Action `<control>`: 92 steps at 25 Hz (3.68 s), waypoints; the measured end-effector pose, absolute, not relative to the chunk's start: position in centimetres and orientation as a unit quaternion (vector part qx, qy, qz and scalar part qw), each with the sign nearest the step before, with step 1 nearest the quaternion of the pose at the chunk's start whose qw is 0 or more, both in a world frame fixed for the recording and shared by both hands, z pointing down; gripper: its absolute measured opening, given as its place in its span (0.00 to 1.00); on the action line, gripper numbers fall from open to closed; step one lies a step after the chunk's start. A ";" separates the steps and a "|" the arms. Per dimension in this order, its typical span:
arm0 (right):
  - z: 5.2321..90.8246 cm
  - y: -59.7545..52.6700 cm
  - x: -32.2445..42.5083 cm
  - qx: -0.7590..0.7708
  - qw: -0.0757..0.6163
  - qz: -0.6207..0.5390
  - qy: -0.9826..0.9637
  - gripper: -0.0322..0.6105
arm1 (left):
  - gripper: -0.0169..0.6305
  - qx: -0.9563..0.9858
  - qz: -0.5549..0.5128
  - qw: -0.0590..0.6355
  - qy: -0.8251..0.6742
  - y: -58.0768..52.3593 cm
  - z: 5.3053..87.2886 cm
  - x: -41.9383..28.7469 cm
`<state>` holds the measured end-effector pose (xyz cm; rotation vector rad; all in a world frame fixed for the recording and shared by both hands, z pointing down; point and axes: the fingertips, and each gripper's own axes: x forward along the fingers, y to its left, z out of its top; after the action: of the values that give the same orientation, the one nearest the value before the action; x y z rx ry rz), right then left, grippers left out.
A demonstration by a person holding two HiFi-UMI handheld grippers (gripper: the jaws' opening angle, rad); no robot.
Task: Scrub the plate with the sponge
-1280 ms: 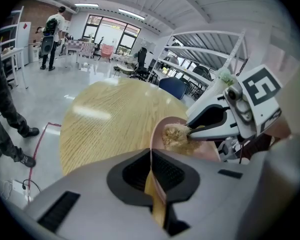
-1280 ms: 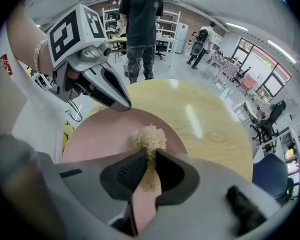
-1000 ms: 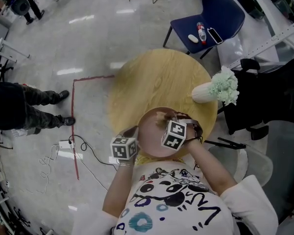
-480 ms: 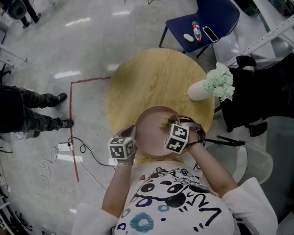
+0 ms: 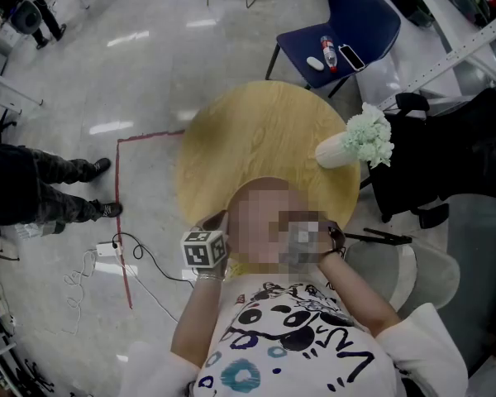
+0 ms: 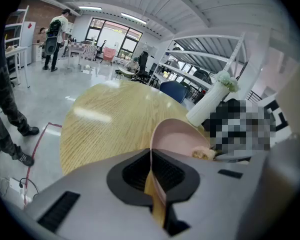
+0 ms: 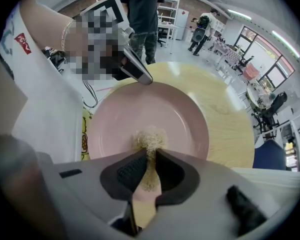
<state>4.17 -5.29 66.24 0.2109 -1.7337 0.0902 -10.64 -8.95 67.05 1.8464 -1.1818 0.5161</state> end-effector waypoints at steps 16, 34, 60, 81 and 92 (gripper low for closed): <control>66.5 -4.3 -1.2 0.050 0.622 0.015 -0.782 0.15 | 0.06 0.746 0.211 0.431 -0.462 -9.0 67.0 -10.7; 67.0 -9.6 -0.8 0.113 0.604 0.023 -0.789 0.15 | 0.06 0.731 0.187 0.450 -0.478 -9.6 67.0 -11.1; 65.1 -10.5 1.3 0.189 0.545 0.061 -0.814 0.24 | 0.06 0.743 0.179 0.423 -0.487 -9.9 65.4 -11.1; 54.2 -10.0 2.5 0.291 0.322 0.140 -0.890 0.13 | 0.05 0.844 0.126 0.374 -0.364 -7.0 56.4 -7.0; 49.3 -8.5 4.6 0.316 0.203 0.130 -0.918 0.10 | 0.05 0.919 0.088 0.250 -0.291 -7.3 48.2 -3.3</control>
<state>4.57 -8.54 49.27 0.8817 -2.5603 0.3613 -3.28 -7.30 48.19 2.5020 -0.7934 0.2383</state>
